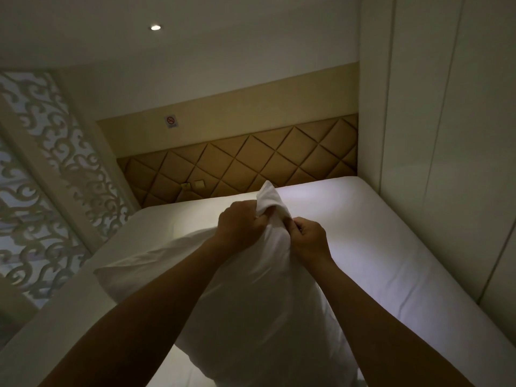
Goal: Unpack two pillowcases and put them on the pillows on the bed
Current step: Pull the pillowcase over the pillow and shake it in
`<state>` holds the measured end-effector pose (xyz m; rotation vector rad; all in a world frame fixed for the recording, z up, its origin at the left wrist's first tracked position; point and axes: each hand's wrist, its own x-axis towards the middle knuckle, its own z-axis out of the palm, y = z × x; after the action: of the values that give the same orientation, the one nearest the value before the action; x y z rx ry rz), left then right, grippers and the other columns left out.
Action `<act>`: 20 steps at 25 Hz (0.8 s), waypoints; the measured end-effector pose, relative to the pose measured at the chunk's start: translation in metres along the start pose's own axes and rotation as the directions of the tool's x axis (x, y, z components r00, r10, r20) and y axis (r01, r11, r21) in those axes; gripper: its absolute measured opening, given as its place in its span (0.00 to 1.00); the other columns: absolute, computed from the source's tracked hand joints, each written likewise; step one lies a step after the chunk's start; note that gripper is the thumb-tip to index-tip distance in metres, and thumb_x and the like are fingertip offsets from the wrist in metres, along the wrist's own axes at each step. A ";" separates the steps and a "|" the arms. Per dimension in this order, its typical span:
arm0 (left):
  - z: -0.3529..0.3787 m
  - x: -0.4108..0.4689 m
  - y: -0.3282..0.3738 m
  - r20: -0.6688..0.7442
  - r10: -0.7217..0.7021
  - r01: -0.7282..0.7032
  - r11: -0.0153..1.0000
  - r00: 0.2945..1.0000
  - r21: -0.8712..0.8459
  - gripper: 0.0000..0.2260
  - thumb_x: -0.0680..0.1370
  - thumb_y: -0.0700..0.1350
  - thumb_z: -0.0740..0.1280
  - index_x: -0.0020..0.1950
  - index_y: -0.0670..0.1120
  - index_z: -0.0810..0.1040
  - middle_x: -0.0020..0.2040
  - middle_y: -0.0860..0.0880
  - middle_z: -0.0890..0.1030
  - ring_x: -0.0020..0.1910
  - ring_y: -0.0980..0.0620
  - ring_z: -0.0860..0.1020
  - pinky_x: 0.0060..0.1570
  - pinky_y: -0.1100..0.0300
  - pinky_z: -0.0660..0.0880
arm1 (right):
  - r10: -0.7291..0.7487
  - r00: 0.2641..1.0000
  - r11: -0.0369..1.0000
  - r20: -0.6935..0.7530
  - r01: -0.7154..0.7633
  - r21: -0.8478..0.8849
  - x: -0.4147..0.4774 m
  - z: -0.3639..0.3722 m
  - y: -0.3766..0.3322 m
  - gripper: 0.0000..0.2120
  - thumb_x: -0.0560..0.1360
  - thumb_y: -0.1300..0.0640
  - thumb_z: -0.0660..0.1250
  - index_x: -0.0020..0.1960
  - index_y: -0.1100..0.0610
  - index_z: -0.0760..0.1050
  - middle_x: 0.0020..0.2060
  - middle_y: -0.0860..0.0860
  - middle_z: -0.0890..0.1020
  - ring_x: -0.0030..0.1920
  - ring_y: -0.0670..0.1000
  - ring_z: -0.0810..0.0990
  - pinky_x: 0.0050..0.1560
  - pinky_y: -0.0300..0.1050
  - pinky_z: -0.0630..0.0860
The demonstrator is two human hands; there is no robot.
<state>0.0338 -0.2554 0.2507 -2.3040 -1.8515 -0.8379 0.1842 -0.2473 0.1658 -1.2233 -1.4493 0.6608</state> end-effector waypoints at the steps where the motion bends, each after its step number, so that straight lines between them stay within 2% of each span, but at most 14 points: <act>1: -0.006 0.004 0.000 -0.012 0.004 -0.004 1.000 1.000 -0.004 0.18 0.80 0.57 0.62 0.37 0.47 0.75 0.32 0.51 0.75 0.30 0.51 0.74 0.34 0.58 0.69 | -0.009 1.000 1.000 -0.013 0.009 -0.005 0.003 -0.003 -0.003 0.15 0.82 0.53 0.61 0.38 0.56 0.75 0.31 0.49 0.77 0.32 0.46 0.75 0.36 0.35 0.71; 3: -0.023 0.011 0.002 -0.035 -0.017 0.015 0.998 0.999 -0.056 0.20 0.78 0.60 0.61 0.34 0.47 0.74 0.28 0.52 0.74 0.27 0.50 0.75 0.31 0.57 0.71 | 0.000 0.999 1.000 -0.035 -0.001 -0.020 0.002 -0.008 0.001 0.15 0.82 0.53 0.60 0.38 0.55 0.75 0.32 0.48 0.77 0.33 0.46 0.75 0.35 0.35 0.71; 5: -0.049 0.020 0.005 -0.086 -0.076 0.063 0.988 0.993 -0.138 0.23 0.78 0.61 0.61 0.35 0.44 0.77 0.28 0.50 0.76 0.27 0.49 0.77 0.28 0.58 0.71 | 0.146 0.989 0.987 -0.018 -0.147 -0.064 -0.010 -0.017 0.032 0.13 0.82 0.50 0.59 0.41 0.53 0.74 0.36 0.50 0.78 0.38 0.49 0.77 0.39 0.38 0.72; 7: -0.077 0.029 0.009 -0.155 -0.131 0.100 0.977 0.979 -0.190 0.22 0.80 0.58 0.63 0.35 0.43 0.78 0.28 0.49 0.77 0.27 0.51 0.77 0.27 0.62 0.69 | 0.427 0.904 0.896 0.016 -0.421 -0.140 -0.029 -0.021 0.072 0.18 0.80 0.40 0.57 0.46 0.53 0.74 0.43 0.53 0.80 0.44 0.54 0.78 0.48 0.46 0.75; 9: -0.093 0.039 0.013 -0.217 -0.164 0.113 0.966 0.962 -0.231 0.21 0.80 0.57 0.64 0.34 0.43 0.78 0.29 0.49 0.77 0.27 0.52 0.76 0.26 0.63 0.68 | 0.588 0.808 0.789 0.031 -0.565 -0.241 -0.041 -0.020 0.095 0.29 0.77 0.30 0.53 0.50 0.54 0.77 0.48 0.56 0.82 0.48 0.57 0.79 0.55 0.50 0.74; 11: -0.089 0.044 0.018 -0.229 -0.172 0.096 0.946 0.958 -0.310 0.21 0.79 0.56 0.65 0.36 0.40 0.79 0.31 0.46 0.79 0.29 0.50 0.78 0.28 0.61 0.72 | 0.648 0.761 0.735 0.028 -0.616 -0.284 -0.037 -0.022 0.095 0.29 0.80 0.35 0.53 0.64 0.57 0.73 0.59 0.58 0.79 0.59 0.58 0.78 0.56 0.46 0.70; 13: -0.076 0.047 0.020 -0.204 -0.220 0.117 0.898 0.954 -0.423 0.22 0.79 0.56 0.66 0.39 0.37 0.80 0.33 0.44 0.81 0.32 0.46 0.79 0.31 0.55 0.75 | 0.740 0.672 0.671 0.030 -0.734 -0.105 -0.033 -0.028 0.093 0.30 0.80 0.38 0.56 0.73 0.58 0.65 0.63 0.59 0.74 0.62 0.60 0.74 0.60 0.51 0.71; 15: -0.071 0.049 0.020 -0.179 -0.271 0.156 0.863 0.946 -0.481 0.22 0.79 0.57 0.65 0.41 0.37 0.80 0.33 0.46 0.79 0.31 0.50 0.78 0.31 0.58 0.73 | 0.814 0.574 0.570 0.091 -0.819 0.069 -0.039 -0.042 0.101 0.29 0.79 0.40 0.60 0.71 0.60 0.66 0.56 0.58 0.73 0.57 0.61 0.73 0.61 0.59 0.73; 17: -0.071 0.055 0.017 -0.161 -0.328 0.200 0.826 0.931 -0.527 0.20 0.79 0.59 0.64 0.45 0.41 0.80 0.36 0.50 0.79 0.33 0.55 0.76 0.32 0.63 0.70 | 0.846 0.519 0.511 0.125 -0.855 0.091 -0.050 -0.051 0.117 0.27 0.78 0.41 0.63 0.69 0.59 0.67 0.54 0.56 0.73 0.55 0.60 0.73 0.60 0.61 0.75; 19: -0.071 0.065 0.006 -0.135 -0.410 0.257 0.760 0.902 -0.597 0.16 0.80 0.59 0.63 0.50 0.47 0.77 0.39 0.55 0.76 0.36 0.61 0.74 0.32 0.68 0.68 | 0.857 0.504 0.489 0.110 -0.862 0.133 -0.055 -0.055 0.127 0.29 0.78 0.41 0.64 0.71 0.58 0.65 0.60 0.58 0.73 0.58 0.62 0.74 0.59 0.62 0.76; 20: -0.072 0.070 0.001 -0.118 -0.455 0.285 0.717 0.882 -0.636 0.14 0.80 0.59 0.62 0.52 0.48 0.75 0.40 0.55 0.76 0.37 0.61 0.73 0.32 0.69 0.68 | 0.844 0.529 0.514 0.085 -0.844 0.152 -0.051 -0.056 0.129 0.30 0.79 0.42 0.63 0.73 0.58 0.64 0.63 0.59 0.71 0.60 0.63 0.73 0.59 0.63 0.76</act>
<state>0.0169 -0.2209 0.3437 -1.9234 -2.1819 -1.9535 0.2736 -0.2659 0.0473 -1.7788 -0.6548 1.4193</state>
